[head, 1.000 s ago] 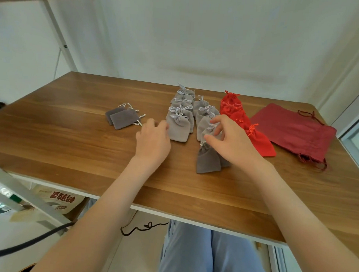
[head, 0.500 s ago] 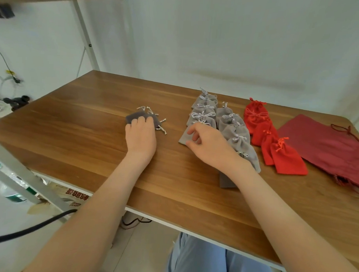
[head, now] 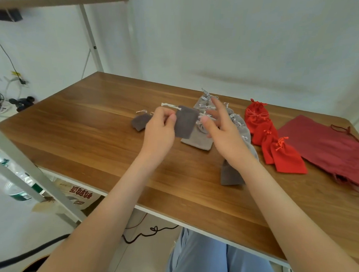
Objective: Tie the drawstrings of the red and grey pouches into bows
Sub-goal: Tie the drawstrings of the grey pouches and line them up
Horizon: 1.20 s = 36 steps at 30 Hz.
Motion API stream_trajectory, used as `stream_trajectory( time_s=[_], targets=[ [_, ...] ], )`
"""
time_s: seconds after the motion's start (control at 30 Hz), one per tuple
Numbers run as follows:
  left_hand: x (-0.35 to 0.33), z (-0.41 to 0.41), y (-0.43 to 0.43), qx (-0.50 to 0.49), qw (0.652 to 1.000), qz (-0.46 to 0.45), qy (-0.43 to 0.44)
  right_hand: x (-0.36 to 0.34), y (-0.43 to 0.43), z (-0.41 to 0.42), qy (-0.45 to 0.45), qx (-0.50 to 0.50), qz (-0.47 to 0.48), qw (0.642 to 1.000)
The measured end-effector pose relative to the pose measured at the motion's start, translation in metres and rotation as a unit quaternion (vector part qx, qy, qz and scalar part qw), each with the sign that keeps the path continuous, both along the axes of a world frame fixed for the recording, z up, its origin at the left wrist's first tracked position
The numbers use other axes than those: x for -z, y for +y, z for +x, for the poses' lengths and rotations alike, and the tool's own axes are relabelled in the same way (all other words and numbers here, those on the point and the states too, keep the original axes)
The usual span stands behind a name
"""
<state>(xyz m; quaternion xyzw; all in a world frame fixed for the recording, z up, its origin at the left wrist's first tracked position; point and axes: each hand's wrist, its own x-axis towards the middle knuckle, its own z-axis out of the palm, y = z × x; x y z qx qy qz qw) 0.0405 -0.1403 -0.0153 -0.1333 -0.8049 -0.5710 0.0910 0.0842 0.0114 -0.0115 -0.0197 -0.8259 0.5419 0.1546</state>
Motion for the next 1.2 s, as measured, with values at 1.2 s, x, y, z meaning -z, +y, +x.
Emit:
stream_trajectory(
  time_s=[1.2],
  targets=[
    [0.025,0.031,0.079,0.141,0.989,0.040,-0.009,0.009,0.095,0.059,0.045,0.135,-0.034,0.989]
  ],
)
